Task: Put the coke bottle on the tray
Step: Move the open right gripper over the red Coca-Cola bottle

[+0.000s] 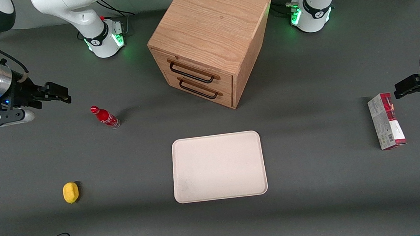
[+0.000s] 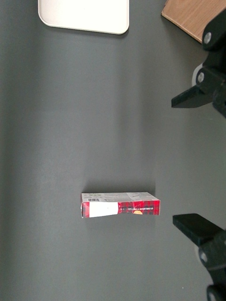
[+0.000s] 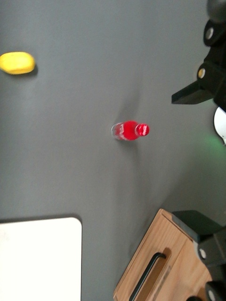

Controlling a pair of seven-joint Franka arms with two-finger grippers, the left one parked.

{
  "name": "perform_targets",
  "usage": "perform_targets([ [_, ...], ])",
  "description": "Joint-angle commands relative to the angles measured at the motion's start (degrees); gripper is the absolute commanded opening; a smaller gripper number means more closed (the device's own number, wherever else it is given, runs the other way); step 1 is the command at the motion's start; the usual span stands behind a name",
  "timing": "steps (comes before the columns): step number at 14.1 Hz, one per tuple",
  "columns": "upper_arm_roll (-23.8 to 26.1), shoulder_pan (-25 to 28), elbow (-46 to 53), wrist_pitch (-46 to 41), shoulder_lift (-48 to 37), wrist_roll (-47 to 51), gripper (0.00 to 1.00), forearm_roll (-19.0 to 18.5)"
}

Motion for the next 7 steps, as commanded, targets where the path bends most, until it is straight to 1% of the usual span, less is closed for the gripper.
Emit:
perform_targets([
  [1, -0.59, 0.00, -16.91, 9.30, -11.45, -0.50, 1.00, -0.78],
  [2, -0.77, -0.09, -20.53, 10.54, -13.49, -1.11, 1.00, -0.78],
  [4, -1.38, -0.01, -24.50, 13.27, -14.30, -1.38, 1.00, -0.78],
  [7, -1.47, 0.08, -31.71, 21.16, -13.61, -1.82, 1.00, -0.78],
])
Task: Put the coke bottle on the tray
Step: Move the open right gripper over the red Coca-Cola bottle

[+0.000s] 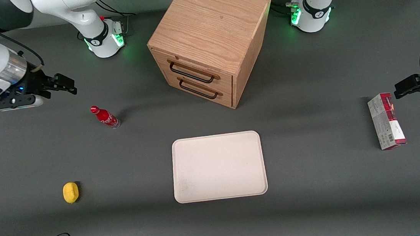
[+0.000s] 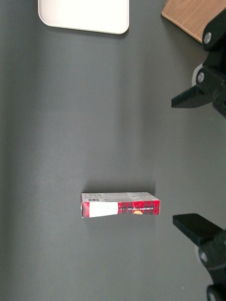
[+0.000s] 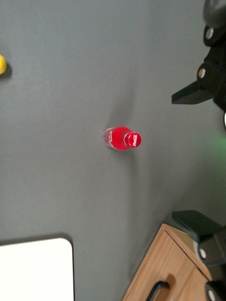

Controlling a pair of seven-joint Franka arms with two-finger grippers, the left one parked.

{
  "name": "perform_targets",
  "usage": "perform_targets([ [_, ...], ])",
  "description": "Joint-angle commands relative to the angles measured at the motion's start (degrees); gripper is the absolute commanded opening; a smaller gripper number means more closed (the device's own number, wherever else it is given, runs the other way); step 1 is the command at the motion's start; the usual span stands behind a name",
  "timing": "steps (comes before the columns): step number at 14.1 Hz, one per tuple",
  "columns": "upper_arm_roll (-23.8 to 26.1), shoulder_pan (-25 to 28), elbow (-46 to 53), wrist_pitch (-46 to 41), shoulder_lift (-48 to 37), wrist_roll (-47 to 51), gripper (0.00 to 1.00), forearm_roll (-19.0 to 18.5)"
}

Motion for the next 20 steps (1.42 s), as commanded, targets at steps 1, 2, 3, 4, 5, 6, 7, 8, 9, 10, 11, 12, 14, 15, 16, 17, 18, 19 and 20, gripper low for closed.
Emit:
perform_targets([
  [1, -0.33, 0.23, -6.98, 8.10, 0.53, -2.10, 1.00, -0.68],
  [2, -0.33, 0.23, -8.74, 11.61, 1.93, -2.28, 1.00, -0.68],
  [3, -0.33, 0.23, -10.50, 15.30, 3.17, -2.29, 1.00, -0.77],
  [4, -0.33, 0.23, -11.65, 17.86, 4.57, -2.63, 1.00, -0.68],
  [5, -0.33, 0.23, -12.18, 19.19, 5.80, -3.94, 1.00, -0.77],
  [6, -0.33, 0.23, -12.45, 20.16, 6.77, -4.65, 1.00, -0.68],
  [7, -0.33, 0.23, -13.49, 22.00, 7.48, -4.66, 1.00, -0.68],
  [8, -0.33, 0.23, -15.07, 24.37, 7.75, -4.66, 1.00, -0.68],
  [9, -0.33, 0.23, -16.13, 25.78, 7.92, -4.66, 1.00, -0.68],
  [10, -0.33, 0.23, -16.32, 26.49, 8.45, -4.66, 1.00, -0.68],
  [11, -0.33, 0.23, -16.32, 26.67, 8.80, -4.66, 1.00, -0.68],
  [12, -0.33, 0.23, -16.49, 26.76, 8.89, -4.75, 1.00, -0.77],
  [14, -0.33, 0.23, -17.89, 27.81, 8.89, -4.84, 1.00, -0.77],
  [15, -0.33, 0.32, -18.77, 28.51, 8.89, -4.84, 1.00, -0.77],
  [16, -0.33, 0.32, -19.39, 29.13, 8.80, -4.84, 0.99, -0.77],
  [17, -0.33, 0.50, -19.74, 29.22, 8.80, -4.84, 0.99, -0.77],
  [18, -0.33, 0.50, -19.92, 29.14, 8.72, -4.84, 0.99, -0.77],
  [19, -0.33, 0.50, -20.10, 29.14, 8.72, -4.84, 0.96, -0.86],
  [20, -0.33, 0.58, -20.10, 29.14, 8.63, -4.84, 0.89, -0.86],
])
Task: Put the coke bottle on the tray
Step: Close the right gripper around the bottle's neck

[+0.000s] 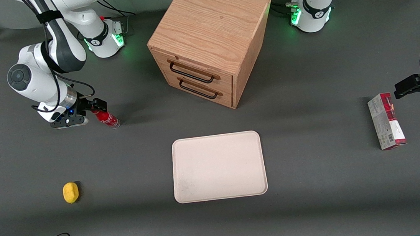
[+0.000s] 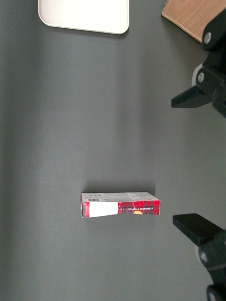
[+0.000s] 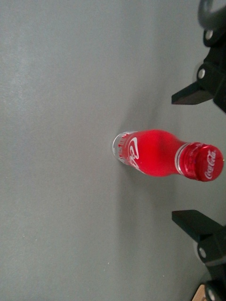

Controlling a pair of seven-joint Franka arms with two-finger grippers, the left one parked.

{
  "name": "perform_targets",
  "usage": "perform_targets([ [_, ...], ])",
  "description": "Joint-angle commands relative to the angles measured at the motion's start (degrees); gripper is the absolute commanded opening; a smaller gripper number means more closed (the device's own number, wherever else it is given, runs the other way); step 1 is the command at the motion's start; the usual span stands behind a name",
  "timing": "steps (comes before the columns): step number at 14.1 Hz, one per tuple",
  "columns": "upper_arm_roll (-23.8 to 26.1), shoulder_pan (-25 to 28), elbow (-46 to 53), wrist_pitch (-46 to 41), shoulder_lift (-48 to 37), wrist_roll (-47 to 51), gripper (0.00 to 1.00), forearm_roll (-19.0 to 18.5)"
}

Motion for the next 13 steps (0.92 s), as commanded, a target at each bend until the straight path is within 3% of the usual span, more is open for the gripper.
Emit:
perform_targets([
  [1, -0.31, 0.39, -0.80, 1.09, -0.73, -0.90, 0.59, -0.79],
  [2, -0.31, 0.39, -0.80, 1.09, -0.81, -0.90, 0.22, -0.79],
  [3, -0.31, 0.39, -0.80, 1.01, -0.90, -0.90, 0.00, -0.79],
  [11, -0.31, 0.31, 2.70, -0.13, -1.17, 0.15, 0.00, -0.88],
  [13, -0.31, 0.22, 9.97, -7.21, -0.47, 0.41, 0.00, -0.88],
])
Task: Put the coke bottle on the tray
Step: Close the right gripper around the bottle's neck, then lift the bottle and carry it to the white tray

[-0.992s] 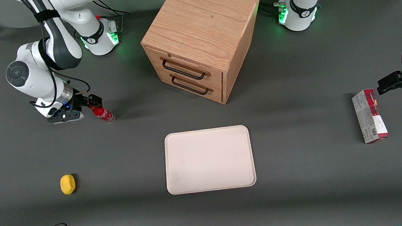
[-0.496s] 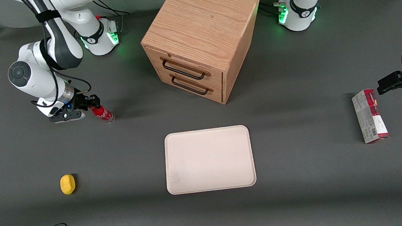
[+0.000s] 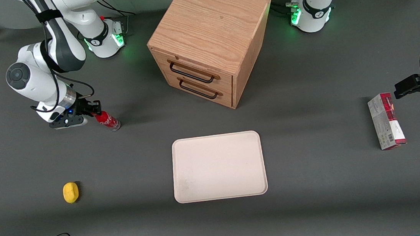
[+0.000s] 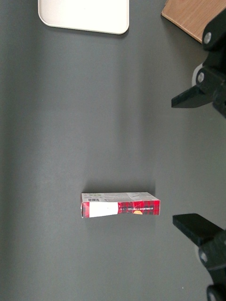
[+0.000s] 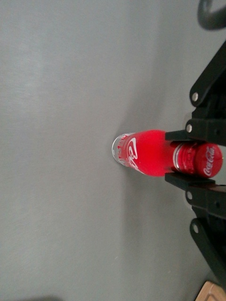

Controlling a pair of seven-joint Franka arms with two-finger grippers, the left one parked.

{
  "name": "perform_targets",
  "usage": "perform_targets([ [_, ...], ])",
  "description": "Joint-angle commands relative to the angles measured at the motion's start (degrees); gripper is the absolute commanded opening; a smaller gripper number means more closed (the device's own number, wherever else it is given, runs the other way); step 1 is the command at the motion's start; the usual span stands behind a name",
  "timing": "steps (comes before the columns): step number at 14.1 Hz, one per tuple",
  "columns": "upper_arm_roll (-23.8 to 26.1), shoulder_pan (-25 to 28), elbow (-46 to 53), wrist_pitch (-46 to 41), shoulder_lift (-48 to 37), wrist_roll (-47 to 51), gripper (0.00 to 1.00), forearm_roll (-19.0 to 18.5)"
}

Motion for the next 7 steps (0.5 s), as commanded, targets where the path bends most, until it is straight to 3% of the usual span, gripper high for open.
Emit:
perform_targets([
  [1, -0.29, 0.08, 12.16, -11.84, 0.42, 0.54, 0.00, -0.65],
  [7, -0.73, -0.62, 50.91, -43.66, 12.97, 0.54, 0.00, -2.06],
])
